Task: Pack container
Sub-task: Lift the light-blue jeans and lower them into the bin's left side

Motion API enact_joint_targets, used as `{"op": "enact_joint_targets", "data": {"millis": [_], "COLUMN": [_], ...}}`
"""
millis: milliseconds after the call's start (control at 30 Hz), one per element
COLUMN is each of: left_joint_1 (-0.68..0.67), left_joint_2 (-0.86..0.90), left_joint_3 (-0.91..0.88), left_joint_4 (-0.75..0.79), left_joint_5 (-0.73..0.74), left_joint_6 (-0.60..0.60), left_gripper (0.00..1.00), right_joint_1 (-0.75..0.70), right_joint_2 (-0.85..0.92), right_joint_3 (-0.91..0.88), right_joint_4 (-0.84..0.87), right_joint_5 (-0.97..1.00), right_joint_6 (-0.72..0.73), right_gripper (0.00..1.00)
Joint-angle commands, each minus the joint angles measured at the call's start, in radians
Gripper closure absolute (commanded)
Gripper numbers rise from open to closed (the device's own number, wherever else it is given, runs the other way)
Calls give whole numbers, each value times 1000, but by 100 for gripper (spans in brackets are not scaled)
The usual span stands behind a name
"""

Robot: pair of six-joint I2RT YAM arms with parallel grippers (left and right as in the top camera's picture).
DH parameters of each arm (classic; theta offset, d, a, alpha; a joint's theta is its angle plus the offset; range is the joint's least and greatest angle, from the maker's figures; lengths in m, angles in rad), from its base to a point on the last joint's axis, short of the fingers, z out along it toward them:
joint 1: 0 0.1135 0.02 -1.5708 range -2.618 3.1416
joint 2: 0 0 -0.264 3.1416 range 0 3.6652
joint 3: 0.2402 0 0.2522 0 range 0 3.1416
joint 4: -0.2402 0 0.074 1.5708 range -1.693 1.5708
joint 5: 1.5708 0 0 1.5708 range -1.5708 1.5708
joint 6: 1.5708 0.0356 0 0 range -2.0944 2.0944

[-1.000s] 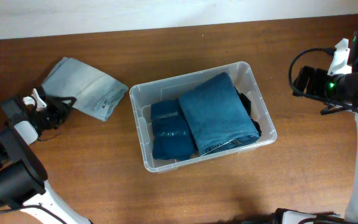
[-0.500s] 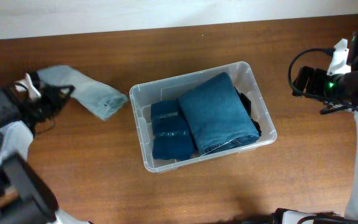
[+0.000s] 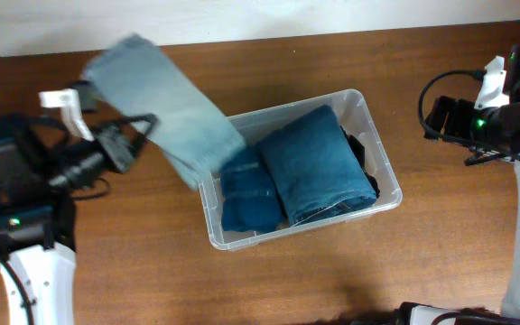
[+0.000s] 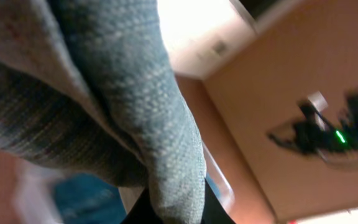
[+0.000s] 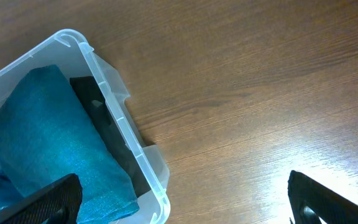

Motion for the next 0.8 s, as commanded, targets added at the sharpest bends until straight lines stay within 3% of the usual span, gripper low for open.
{"op": "enact_joint_targets", "data": {"millis": [0,133,333,767], "left_joint_1": [-132,-281,-420,-454], "left_joint_2": [-27,0,88,414], "left_joint_3": [16,16,16,16], "left_joint_4": [-38,-81,-79,-36], "left_joint_5": [19,-62,-216,-206], "left_joint_6": [90,178,214,238], "left_gripper": [99,99,99,100], "right_joint_1": [-5,-5,-5,-5], "right_joint_2": [3,3,3,3], "right_joint_3": [3,3,3,3], "right_joint_4": [0,-1,-3,-3], "right_joint_5": [11,8,9,9], "right_joint_6": [5,4,4,4], "right_gripper": [1,1,1,1]}}
